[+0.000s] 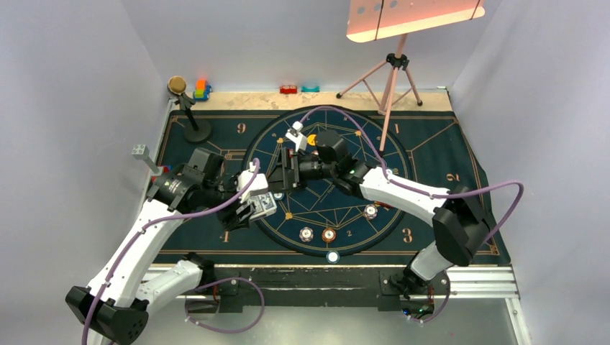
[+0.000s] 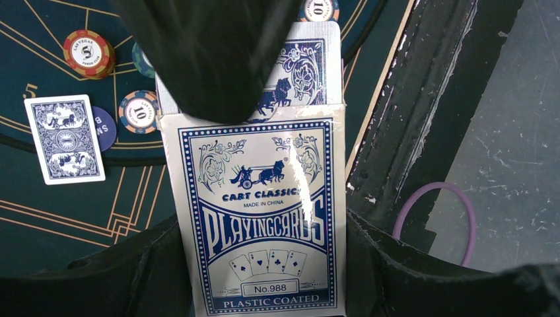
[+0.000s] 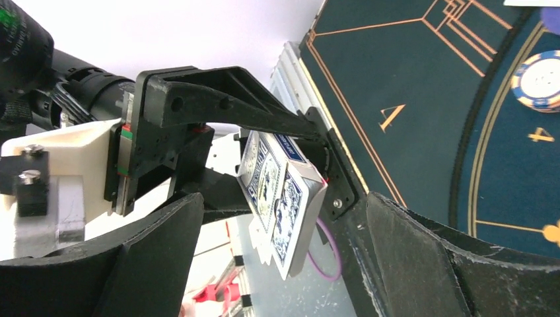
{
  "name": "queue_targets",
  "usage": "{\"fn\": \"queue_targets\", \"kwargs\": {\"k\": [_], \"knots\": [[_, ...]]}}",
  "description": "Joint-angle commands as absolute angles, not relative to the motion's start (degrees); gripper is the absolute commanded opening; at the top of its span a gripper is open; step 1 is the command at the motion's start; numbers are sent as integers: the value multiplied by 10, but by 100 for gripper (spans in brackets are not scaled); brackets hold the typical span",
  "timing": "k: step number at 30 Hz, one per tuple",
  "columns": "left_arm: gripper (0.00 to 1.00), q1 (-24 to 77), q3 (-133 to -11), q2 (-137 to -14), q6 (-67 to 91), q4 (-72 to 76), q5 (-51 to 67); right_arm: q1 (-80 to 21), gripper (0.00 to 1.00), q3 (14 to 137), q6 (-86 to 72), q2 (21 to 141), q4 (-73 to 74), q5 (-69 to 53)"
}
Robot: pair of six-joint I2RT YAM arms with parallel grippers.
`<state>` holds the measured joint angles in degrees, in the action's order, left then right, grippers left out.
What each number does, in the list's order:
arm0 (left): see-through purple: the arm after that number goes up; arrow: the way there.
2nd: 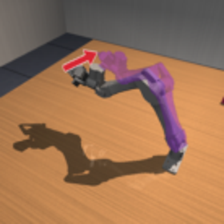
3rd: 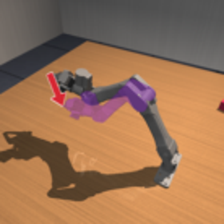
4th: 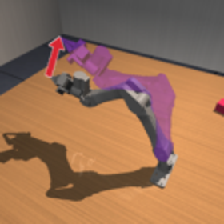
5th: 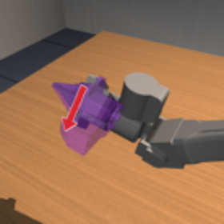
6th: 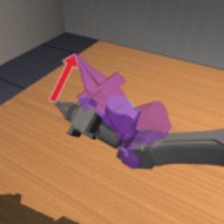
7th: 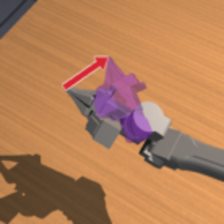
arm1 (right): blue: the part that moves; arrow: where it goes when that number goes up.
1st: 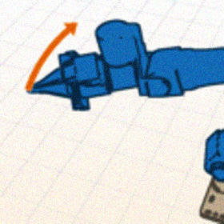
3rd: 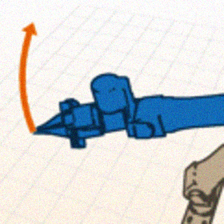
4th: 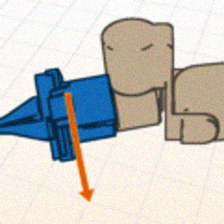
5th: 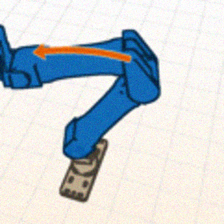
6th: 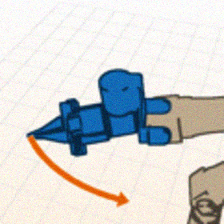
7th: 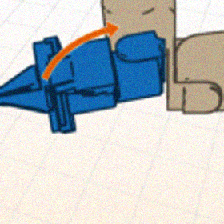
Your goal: Distribute texas hold em gaming equipment
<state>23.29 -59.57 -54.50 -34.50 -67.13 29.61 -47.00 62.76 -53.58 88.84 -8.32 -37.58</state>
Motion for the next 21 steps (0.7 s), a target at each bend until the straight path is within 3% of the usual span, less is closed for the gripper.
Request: {"fn": "queue_targets", "kwargs": {"k": [1, 10, 21], "knots": [[0, 233, -622, -545, -337, -653, 312, -493, 98, 625, -562, 911, -151, -400], [0, 233, -627, -540, -336, -656, 315, -494, 66, 607, -567, 912, -150, -404], [0, 233, -634, -537, -332, -661, 323, -473, 46, 572, -577, 889, -170, -403]]}}
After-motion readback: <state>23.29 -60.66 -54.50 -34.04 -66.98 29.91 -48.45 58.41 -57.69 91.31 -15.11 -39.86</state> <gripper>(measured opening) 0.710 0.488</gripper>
